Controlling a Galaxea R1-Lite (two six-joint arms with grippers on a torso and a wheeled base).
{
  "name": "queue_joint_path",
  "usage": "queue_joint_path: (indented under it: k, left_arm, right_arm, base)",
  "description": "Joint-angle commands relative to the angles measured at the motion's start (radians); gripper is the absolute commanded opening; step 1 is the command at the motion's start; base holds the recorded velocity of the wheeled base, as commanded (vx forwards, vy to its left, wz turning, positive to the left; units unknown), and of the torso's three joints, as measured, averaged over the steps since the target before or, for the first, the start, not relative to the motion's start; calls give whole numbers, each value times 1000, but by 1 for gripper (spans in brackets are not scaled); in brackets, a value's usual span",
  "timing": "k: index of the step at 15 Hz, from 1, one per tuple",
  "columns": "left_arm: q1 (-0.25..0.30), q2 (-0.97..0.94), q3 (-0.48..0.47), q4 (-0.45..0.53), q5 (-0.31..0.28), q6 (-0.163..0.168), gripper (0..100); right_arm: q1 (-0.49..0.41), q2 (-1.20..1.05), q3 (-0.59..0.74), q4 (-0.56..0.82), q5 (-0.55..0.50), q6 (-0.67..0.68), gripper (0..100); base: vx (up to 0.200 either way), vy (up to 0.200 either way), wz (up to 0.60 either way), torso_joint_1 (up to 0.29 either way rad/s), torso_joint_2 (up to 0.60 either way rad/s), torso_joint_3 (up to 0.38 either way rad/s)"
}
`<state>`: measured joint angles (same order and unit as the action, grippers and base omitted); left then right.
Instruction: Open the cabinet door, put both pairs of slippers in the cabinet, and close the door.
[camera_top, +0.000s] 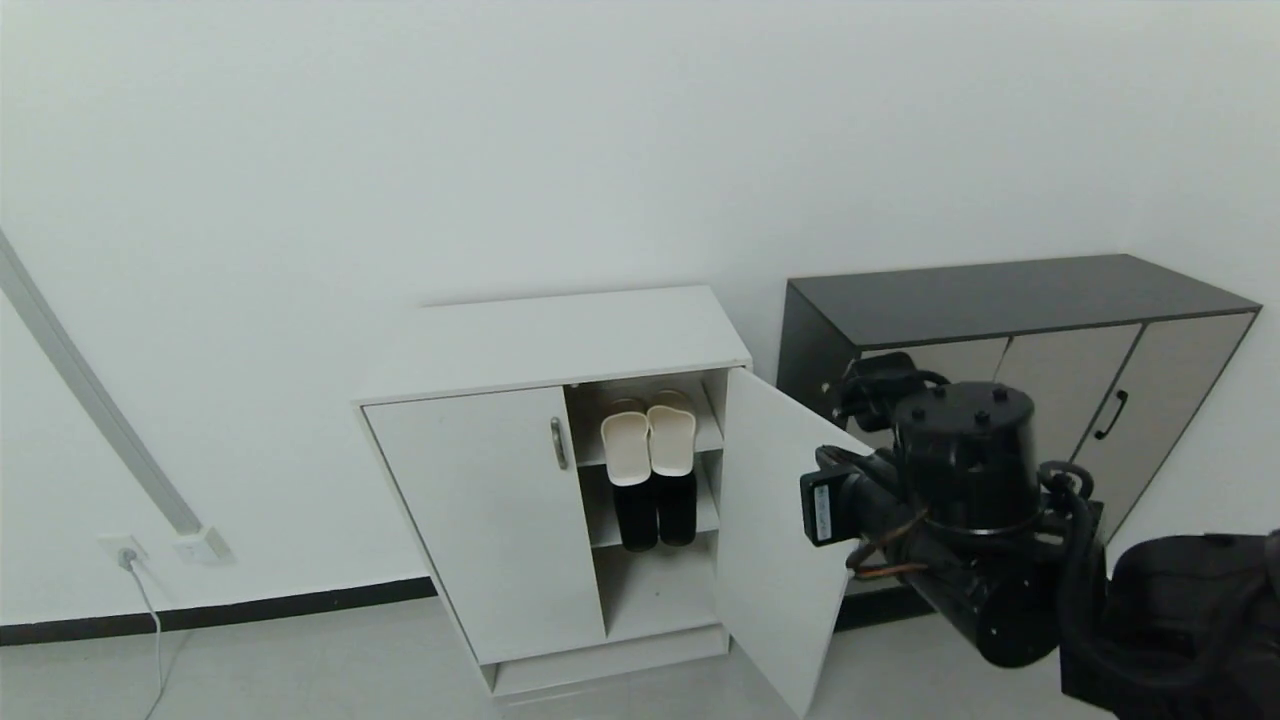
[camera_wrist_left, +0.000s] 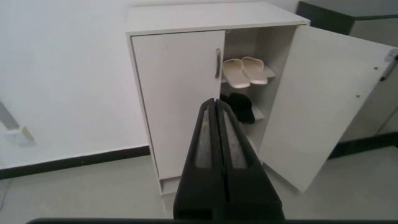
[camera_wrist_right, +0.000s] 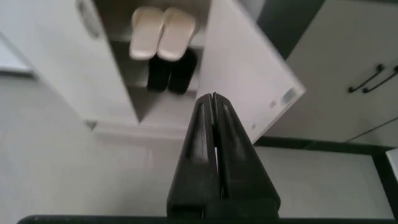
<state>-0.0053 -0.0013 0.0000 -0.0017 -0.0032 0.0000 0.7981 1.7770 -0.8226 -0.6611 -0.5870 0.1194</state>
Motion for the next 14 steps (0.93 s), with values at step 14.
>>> queue_joint_path:
  k: [14]
  left_arm:
    - [1,1,0,0,0,0,0]
  right_arm:
    - [-379,456,-757,373,222,54,0]
  base:
    - [0,0,0,0,0,0]
